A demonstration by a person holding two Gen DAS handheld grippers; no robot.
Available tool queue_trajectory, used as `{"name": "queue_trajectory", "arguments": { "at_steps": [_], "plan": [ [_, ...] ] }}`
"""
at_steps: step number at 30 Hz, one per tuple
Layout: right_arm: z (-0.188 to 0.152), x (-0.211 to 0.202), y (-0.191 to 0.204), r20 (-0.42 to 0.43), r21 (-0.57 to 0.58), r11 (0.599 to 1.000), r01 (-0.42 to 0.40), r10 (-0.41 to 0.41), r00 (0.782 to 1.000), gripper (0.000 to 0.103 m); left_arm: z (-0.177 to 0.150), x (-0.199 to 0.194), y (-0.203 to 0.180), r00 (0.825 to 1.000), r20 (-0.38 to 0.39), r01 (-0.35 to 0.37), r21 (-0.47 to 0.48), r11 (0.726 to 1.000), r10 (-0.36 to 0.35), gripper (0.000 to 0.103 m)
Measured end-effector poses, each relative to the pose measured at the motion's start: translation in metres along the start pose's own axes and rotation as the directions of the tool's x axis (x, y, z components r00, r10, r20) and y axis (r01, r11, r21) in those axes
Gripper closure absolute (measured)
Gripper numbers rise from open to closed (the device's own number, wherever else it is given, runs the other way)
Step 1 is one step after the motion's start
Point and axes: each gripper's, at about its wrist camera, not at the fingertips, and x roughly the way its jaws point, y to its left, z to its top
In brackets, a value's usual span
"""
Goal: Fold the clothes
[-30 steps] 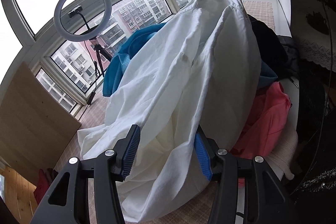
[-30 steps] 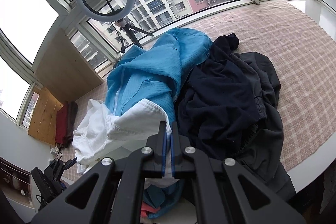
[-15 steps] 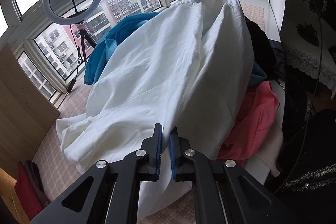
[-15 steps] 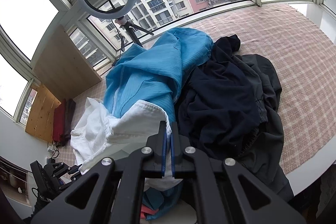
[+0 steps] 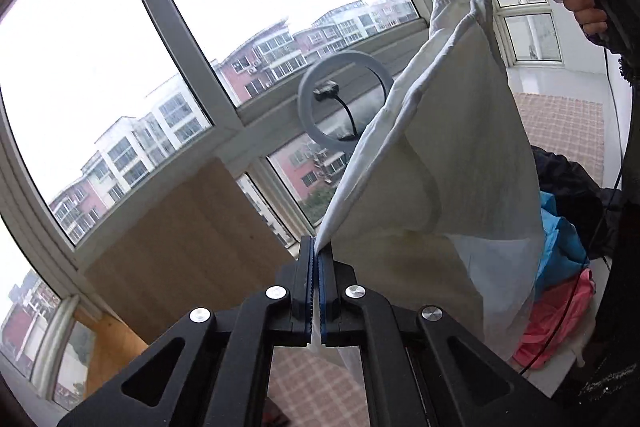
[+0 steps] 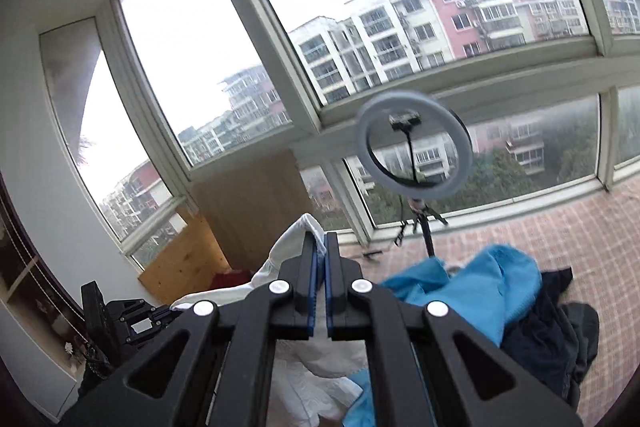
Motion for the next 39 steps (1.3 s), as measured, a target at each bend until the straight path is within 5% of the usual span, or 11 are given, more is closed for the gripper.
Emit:
{"name": "queue_trajectory", "arguments": {
  "at_steps": [3,5,7,10,14,17,20,25,30,36,39],
  "plan": [
    [0.039,-0.025,0.058,0.116,-0.053,0.995,-0.081,0.087,0.989,0.1,0.008,-0.041,0.025,0.997,0.079,-0.016,-0.043,0.999,0.02,0.102],
    [0.045,-0.024,0.091,0.14,-0.093,0.994,-0.062,0.074,0.987,0.1,-0.007,-0.042,0.032,0.996,0.072,0.064,-0.097,0.993,-0.057,0.102],
    [0.037,0.004,0.124,0.042,-0.171,0.985,0.007,0.001,0.999,0.1,-0.039,-0.017,0.023,0.986,-0.03,0.162,-0.119,0.98,-0.167,0.102],
    [0.007,0.053,0.153,-0.124,-0.248,0.964,0.096,-0.129,0.984,0.1,-0.088,0.004,-0.002,0.965,-0.167,0.197,-0.05,0.979,-0.203,0.102],
    [-0.003,0.046,0.165,-0.092,-0.186,0.978,0.099,-0.117,0.989,0.1,-0.116,-0.019,0.02,0.964,-0.053,0.245,-0.195,0.95,-0.259,0.102],
    [-0.021,0.032,0.151,-0.066,-0.108,0.986,0.13,-0.137,0.988,0.1,-0.144,-0.022,0.007,0.925,-0.003,0.368,-0.255,0.894,-0.381,0.102],
    [-0.076,0.042,0.113,-0.179,-0.084,0.962,0.261,-0.272,0.946,0.1,-0.184,-0.009,-0.054,0.867,-0.061,0.476,-0.187,0.859,-0.494,0.102],
    [-0.15,0.025,0.028,-0.308,0.069,0.914,0.399,-0.361,0.88,0.1,-0.22,0.002,-0.114,0.783,-0.066,0.582,-0.275,0.765,-0.619,0.096],
    [-0.183,-0.003,-0.019,-0.359,0.119,0.861,0.494,-0.426,0.83,0.1,-0.24,-0.009,-0.127,0.767,-0.074,0.587,-0.32,0.744,-0.638,0.078],
    [-0.193,-0.019,-0.031,-0.373,0.127,0.863,0.489,-0.415,0.83,0.1,-0.263,-0.022,-0.107,0.788,-0.148,0.535,-0.316,0.783,-0.598,0.069],
    [-0.194,-0.014,-0.03,-0.384,0.108,0.875,0.472,-0.401,0.832,0.1,-0.262,-0.017,-0.106,0.777,-0.153,0.546,-0.318,0.775,-0.61,0.067]
  ]
}}
